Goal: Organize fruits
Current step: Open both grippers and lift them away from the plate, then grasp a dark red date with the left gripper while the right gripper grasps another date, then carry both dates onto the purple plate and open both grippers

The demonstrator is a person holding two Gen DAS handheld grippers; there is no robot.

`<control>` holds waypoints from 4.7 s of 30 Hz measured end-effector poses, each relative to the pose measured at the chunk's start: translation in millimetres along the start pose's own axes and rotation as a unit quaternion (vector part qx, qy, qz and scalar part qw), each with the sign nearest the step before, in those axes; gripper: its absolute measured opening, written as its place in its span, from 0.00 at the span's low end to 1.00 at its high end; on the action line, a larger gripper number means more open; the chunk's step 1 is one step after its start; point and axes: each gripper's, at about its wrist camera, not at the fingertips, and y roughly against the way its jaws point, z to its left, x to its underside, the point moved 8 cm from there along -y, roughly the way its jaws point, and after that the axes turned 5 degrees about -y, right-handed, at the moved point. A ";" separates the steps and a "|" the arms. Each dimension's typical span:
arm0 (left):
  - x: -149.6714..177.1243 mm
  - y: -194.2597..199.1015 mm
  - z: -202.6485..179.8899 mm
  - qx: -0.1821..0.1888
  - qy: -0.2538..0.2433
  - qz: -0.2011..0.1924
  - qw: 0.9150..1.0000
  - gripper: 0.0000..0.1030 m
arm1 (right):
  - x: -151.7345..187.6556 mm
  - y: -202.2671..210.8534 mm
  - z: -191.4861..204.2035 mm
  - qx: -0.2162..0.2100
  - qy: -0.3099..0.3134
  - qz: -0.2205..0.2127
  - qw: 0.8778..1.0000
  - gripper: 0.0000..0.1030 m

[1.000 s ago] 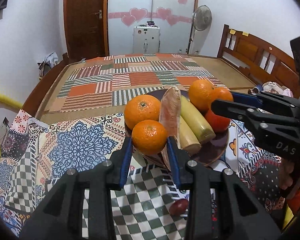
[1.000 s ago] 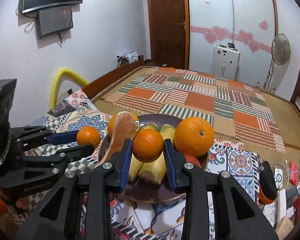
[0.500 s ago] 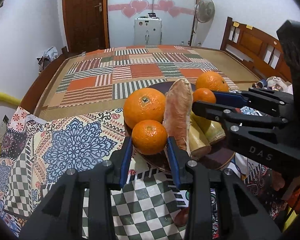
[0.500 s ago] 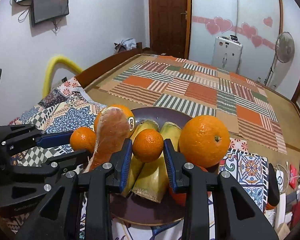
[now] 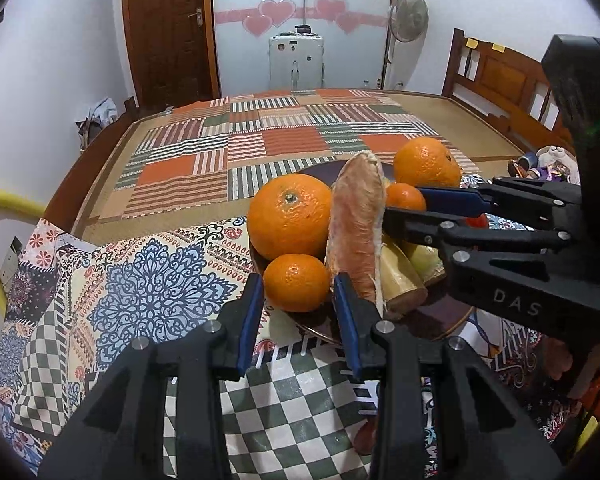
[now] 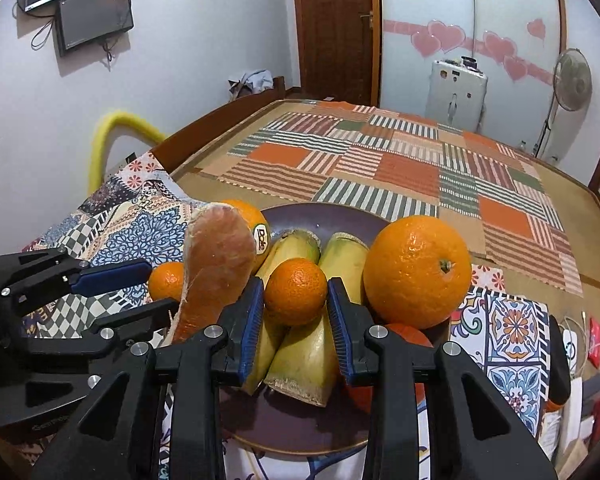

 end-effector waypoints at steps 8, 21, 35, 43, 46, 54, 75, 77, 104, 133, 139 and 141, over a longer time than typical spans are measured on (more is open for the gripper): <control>2.4 15.3 6.1 0.006 0.009 -0.016 1.000 0.36 | -2.8 20.9 -3.3 0.002 -0.006 -0.025 1.000 0.51; 21.8 60.8 2.8 0.025 0.028 -0.036 0.999 0.46 | 17.5 80.7 13.6 0.000 0.024 -0.077 0.997 0.51; 72.2 46.7 -30.9 0.058 0.023 0.020 0.998 0.46 | 63.2 75.3 21.3 -0.020 0.018 -0.045 0.999 0.51; 78.8 30.3 -38.2 0.054 0.005 0.037 0.998 0.41 | 80.0 61.0 17.7 -0.023 0.015 -0.020 0.999 0.51; 78.9 27.5 -41.9 0.058 -0.001 0.041 0.998 0.32 | 81.9 54.2 20.3 -0.025 0.022 -0.010 0.999 0.45; 82.4 25.2 -47.3 0.049 -0.015 0.039 0.998 0.22 | 79.5 40.9 32.0 -0.045 0.027 0.011 0.999 0.35; 83.5 58.1 -12.6 0.036 0.009 0.004 0.999 0.21 | 82.1 3.8 51.8 -0.038 0.058 0.072 0.995 0.14; 79.4 58.4 -17.5 0.038 0.009 0.002 0.999 0.21 | 82.6 8.2 53.1 -0.042 0.058 0.067 0.995 0.14; 20.2 26.7 -65.1 0.073 0.003 -0.023 0.997 0.22 | 56.8 36.9 2.2 -0.015 0.015 -0.003 1.000 0.14; 17.4 34.4 -54.0 0.072 0.017 -0.036 0.997 0.30 | 56.0 41.7 1.8 -0.023 0.019 -0.010 1.000 0.27; 8.5 82.2 -44.4 0.050 0.023 -0.092 0.994 0.30 | 41.5 82.8 1.8 -0.018 0.007 -0.062 0.998 0.28; 2.7 103.8 -42.0 0.037 0.022 -0.117 0.992 0.30 | 33.8 104.2 3.9 -0.014 0.005 -0.090 0.996 0.28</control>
